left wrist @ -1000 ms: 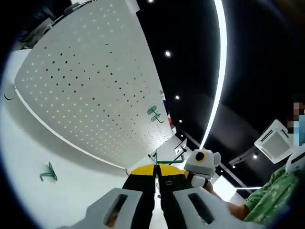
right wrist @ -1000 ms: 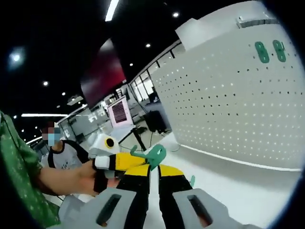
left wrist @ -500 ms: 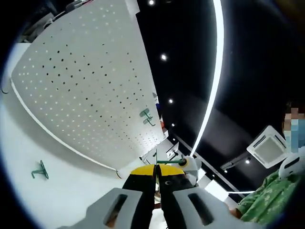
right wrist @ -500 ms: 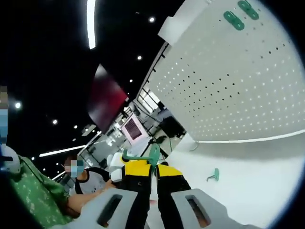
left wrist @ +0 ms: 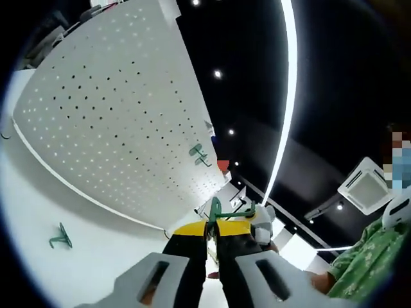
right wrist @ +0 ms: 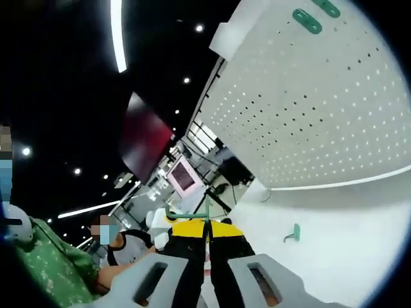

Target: Insert the hook assembly into the mounting plate slot until the hook locks in place.

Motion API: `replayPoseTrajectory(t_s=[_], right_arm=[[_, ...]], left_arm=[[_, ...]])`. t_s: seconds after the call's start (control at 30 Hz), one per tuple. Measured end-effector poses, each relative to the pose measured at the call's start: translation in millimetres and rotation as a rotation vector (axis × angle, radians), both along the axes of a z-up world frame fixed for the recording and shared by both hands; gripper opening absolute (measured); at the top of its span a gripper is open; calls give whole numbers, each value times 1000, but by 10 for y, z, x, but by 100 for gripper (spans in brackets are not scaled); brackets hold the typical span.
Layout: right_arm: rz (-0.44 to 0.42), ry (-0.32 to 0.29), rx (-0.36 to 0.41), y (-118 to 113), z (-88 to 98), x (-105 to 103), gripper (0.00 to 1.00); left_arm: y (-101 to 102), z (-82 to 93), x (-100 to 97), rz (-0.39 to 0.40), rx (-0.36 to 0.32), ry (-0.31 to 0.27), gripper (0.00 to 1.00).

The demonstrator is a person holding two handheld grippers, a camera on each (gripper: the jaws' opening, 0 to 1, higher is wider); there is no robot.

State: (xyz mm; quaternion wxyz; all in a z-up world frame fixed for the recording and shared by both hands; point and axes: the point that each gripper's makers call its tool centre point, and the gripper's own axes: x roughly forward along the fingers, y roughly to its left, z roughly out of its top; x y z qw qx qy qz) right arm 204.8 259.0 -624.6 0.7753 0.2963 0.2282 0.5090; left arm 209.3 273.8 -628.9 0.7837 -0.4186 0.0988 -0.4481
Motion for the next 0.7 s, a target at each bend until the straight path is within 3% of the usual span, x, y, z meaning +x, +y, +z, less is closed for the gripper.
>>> replayPoseTrajectory(t_s=[0.3,0.7], right_arm=[[3,5,6,-2,6,-3,0],[-7,-2,18,-20,51,0,0]], left_arm=[[-13,9,-16,11,115,-68,6],[-66,85,-47,15,223,-136,16]])
